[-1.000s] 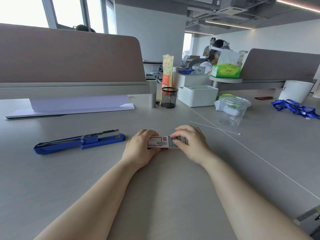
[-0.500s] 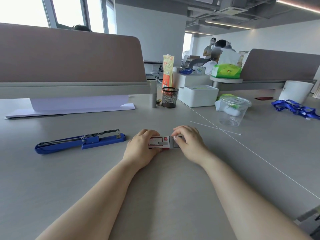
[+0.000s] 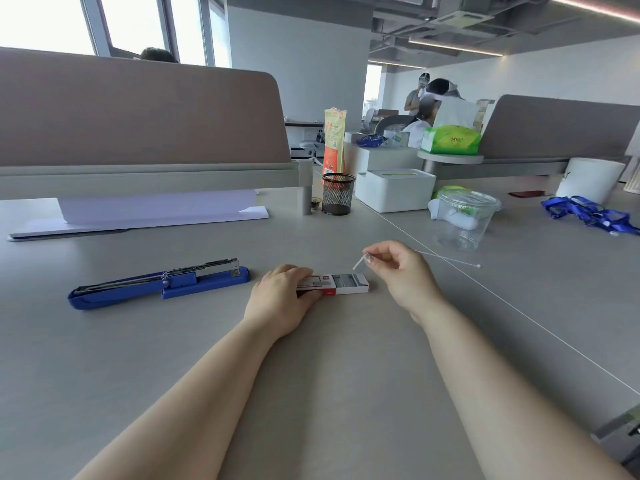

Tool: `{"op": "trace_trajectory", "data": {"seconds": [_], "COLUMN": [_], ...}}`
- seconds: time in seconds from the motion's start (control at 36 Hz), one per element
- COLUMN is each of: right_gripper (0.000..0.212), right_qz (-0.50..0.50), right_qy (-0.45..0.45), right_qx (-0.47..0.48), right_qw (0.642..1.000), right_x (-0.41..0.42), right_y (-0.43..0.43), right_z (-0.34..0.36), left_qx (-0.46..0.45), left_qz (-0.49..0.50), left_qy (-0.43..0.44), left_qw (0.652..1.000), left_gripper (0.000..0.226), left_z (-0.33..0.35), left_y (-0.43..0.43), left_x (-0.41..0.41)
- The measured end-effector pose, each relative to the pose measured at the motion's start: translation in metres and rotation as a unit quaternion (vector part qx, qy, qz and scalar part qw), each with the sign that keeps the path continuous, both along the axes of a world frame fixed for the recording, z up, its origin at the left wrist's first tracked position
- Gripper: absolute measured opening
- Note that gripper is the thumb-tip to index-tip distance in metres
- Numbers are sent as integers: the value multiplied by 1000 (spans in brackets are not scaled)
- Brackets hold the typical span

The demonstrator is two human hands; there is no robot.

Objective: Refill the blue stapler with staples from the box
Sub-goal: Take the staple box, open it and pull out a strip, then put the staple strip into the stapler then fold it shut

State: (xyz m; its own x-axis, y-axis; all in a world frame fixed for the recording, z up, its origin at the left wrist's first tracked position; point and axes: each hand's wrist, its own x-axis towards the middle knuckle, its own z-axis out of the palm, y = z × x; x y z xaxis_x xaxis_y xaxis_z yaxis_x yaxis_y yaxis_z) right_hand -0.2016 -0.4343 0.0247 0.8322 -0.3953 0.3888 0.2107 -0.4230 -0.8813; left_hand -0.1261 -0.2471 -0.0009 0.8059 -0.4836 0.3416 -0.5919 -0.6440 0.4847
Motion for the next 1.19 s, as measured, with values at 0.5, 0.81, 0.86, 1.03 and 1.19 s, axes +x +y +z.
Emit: {"op": "trace_trajectory", "data": {"seconds": [0.5, 0.81, 0.86, 1.03, 1.19], "right_gripper": [20, 17, 20, 21, 24], "right_qz": [-57, 24, 42, 65, 30], "right_qy": [103, 126, 115, 97, 87], "right_qx": [-7, -61, -45, -13, -18], "right_qw": [993, 990, 991, 993, 996], "right_x": [-5, 1, 2, 5, 8], "right_y": [-5, 18, 22, 24, 21], "right_z": [-1, -3, -4, -5, -6], "left_qx": [-31, -33, -34, -35, -36], "left_qz": [52, 58, 55, 52, 49], "left_qy": [23, 19, 18, 14, 9], "left_qw": [998, 998, 998, 998, 998], "left_gripper": [53, 49, 49, 47, 51], "left_z": [1, 3, 2, 1, 0], "left_y": [1, -1, -1, -3, -4], "left_x": [0, -2, -2, -1, 1]}}
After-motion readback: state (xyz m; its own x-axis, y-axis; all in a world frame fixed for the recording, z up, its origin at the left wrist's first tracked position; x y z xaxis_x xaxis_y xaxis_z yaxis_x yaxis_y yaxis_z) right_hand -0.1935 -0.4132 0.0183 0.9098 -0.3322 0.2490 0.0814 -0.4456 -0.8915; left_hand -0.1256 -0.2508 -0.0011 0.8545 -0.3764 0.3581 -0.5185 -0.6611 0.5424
